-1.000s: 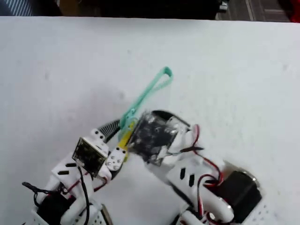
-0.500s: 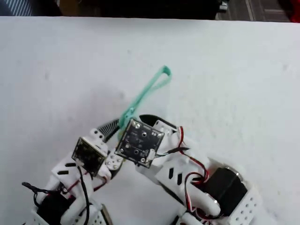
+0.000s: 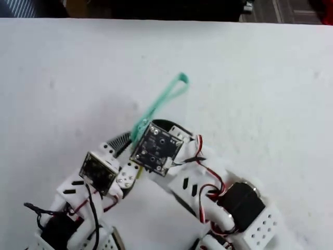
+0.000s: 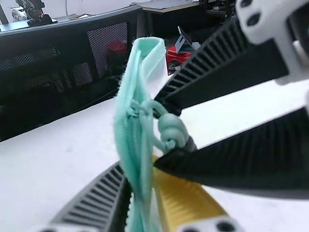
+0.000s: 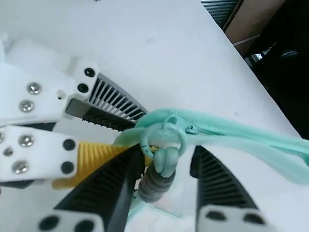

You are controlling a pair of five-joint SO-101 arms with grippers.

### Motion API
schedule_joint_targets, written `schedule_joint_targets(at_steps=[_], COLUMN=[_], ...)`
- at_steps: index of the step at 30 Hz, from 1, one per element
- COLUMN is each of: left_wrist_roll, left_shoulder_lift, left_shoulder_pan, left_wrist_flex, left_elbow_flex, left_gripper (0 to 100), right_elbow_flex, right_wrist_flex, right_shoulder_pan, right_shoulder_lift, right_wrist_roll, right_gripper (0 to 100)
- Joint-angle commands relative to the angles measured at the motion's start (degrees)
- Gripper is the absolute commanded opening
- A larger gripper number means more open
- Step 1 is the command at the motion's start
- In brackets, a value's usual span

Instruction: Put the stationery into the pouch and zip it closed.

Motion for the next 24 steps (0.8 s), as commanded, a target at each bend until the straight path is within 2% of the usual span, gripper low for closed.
schedule_joint_targets(at_steps=[1, 3, 6, 9, 14, 17, 20, 24], left_wrist_roll=[0.2, 0.2, 0.4, 0.7, 11.3, 11.2, 9.9, 9.9], left_shoulder_lift=[0.1, 0.1, 0.1, 0.1, 0.1, 0.2, 0.2, 0.2], left_shoulder_pan=[0.0, -0.3, -0.3, -0.3, -0.3, -0.3, 0.1, 0.2], left_wrist_flex=[0.1, -0.1, -1.0, -4.1, -8.2, -10.5, -12.5, -15.7], left_elbow_flex=[0.1, -0.2, -0.2, 0.7, 4.0, 5.3, 6.3, 7.9], left_gripper=[2, 2, 3, 8, 18, 18, 16, 2], right_elbow_flex=[0.2, -1.7, -5.7, -8.2, -11.1, -15.3, -19.3, -20.9], right_wrist_flex=[-3.6, -3.6, -3.6, -2.1, 2.9, 5.1, 6.2, 6.1], right_shoulder_pan=[0.4, 1.2, 3.7, 5.0, 5.0, 5.0, 5.1, 5.4], right_shoulder_lift=[0.0, -1.6, -4.1, -4.4, -2.5, -2.2, -2.0, -1.7], right_wrist_roll=[0.2, 0.2, 0.0, -0.1, 0.2, 0.2, 0.2, 0.3], right_gripper=[0.5, 3.4, 1.9, 1.7, 1.7, 1.7, 1.7, 1.7])
